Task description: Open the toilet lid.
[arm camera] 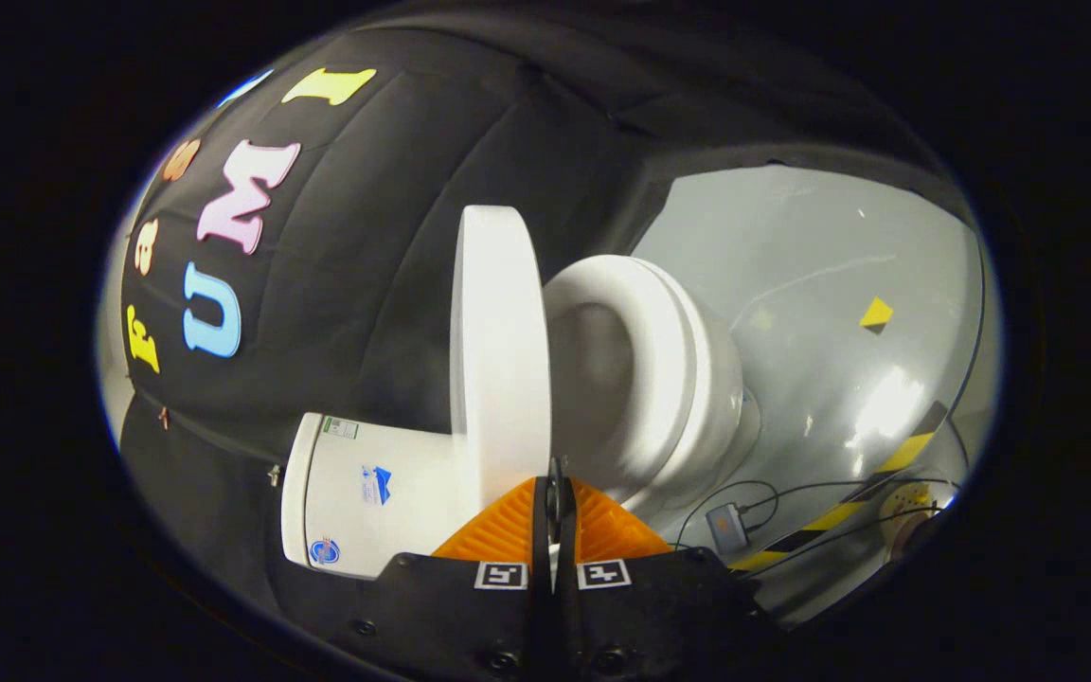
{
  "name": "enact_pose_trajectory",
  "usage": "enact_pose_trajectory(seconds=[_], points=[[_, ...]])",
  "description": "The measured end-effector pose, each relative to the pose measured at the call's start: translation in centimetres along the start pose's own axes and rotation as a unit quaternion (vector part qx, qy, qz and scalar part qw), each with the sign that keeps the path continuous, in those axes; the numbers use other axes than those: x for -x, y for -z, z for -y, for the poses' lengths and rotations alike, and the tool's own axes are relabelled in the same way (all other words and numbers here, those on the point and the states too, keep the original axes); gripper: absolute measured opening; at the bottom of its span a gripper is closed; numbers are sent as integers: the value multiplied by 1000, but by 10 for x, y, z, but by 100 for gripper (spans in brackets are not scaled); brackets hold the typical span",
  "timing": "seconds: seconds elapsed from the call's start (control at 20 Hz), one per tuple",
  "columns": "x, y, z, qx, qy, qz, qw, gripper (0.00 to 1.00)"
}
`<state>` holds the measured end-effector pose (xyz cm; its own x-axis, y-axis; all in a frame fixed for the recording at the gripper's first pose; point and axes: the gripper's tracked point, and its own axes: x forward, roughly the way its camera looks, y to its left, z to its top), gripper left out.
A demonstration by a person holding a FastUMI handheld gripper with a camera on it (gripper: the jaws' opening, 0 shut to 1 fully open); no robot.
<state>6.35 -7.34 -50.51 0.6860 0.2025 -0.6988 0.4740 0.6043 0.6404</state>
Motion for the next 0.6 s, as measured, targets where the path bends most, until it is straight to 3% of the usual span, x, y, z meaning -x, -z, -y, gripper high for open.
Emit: enact_pose_trajectory(seconds=[0.3,0.6], points=[[23,5,-71,150,45,28,987,5],[35,24,-122,228,58,52,971,5]])
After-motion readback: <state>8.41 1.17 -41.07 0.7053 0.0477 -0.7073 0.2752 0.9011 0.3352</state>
